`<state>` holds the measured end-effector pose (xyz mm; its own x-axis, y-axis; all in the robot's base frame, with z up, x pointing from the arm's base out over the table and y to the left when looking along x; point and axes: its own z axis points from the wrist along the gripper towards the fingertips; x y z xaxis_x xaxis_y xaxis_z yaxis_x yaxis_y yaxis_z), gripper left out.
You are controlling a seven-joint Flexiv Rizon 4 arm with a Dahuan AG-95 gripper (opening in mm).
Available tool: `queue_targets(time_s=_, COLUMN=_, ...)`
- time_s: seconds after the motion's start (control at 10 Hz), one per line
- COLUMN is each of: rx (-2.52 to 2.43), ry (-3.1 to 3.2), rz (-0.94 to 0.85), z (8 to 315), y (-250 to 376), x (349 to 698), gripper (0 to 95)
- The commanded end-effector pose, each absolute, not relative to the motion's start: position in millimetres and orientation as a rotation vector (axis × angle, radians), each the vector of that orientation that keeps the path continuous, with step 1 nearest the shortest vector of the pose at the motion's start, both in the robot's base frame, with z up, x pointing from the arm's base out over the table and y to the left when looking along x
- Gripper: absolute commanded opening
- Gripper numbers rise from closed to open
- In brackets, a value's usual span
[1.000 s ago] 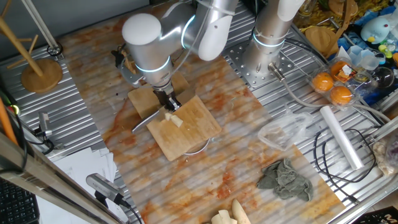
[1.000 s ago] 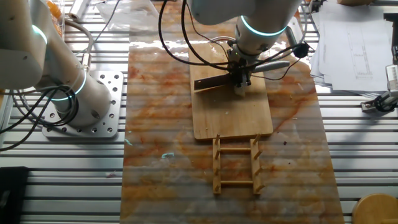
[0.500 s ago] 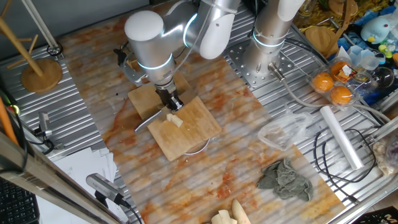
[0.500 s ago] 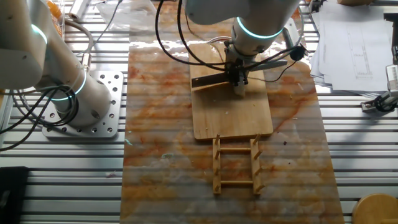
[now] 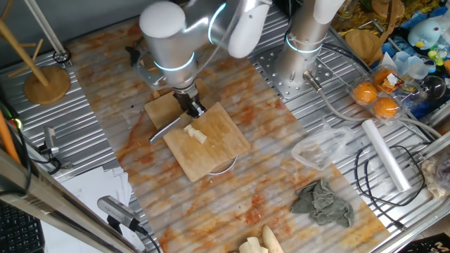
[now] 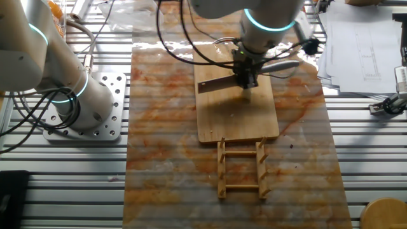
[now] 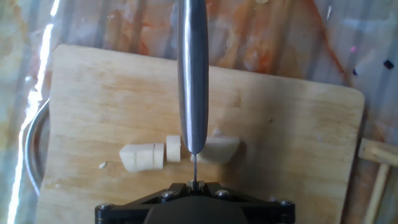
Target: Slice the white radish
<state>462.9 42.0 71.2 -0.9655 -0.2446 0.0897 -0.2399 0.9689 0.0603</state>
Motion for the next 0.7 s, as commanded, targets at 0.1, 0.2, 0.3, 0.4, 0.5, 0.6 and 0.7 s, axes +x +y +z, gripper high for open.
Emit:
queue_targets(time_s=0.1, rx=0.358, ry=-3.021, rz=-0.083, z=76.3, y=41.4, x=466.0, gripper=0.0)
queue_targets(time_s=0.2, rx=0.344, ry=-3.025, rz=-0.079, z=77.2, y=39.9, x=469.1, gripper=0.0)
queue_targets(time_s=0.3, rx=0.327, ry=-3.027, rz=-0.079, z=76.7, y=37.5, x=472.5, gripper=0.0)
queue_targets(time_s=0.4, rx=0.3, ry=-3.032, rz=-0.078, z=75.4, y=34.8, x=477.1, gripper=0.0)
queue_targets(time_s=0.5, rx=0.278, ry=-3.034, rz=-0.076, z=73.9, y=32.4, x=480.8, gripper=0.0)
queue_targets(time_s=0.6, rx=0.268, ry=-3.034, rz=-0.083, z=72.7, y=31.1, x=482.0, gripper=0.0)
queue_targets(time_s=0.7, rx=0.263, ry=-3.033, rz=-0.086, z=72.4, y=31.0, x=482.1, gripper=0.0)
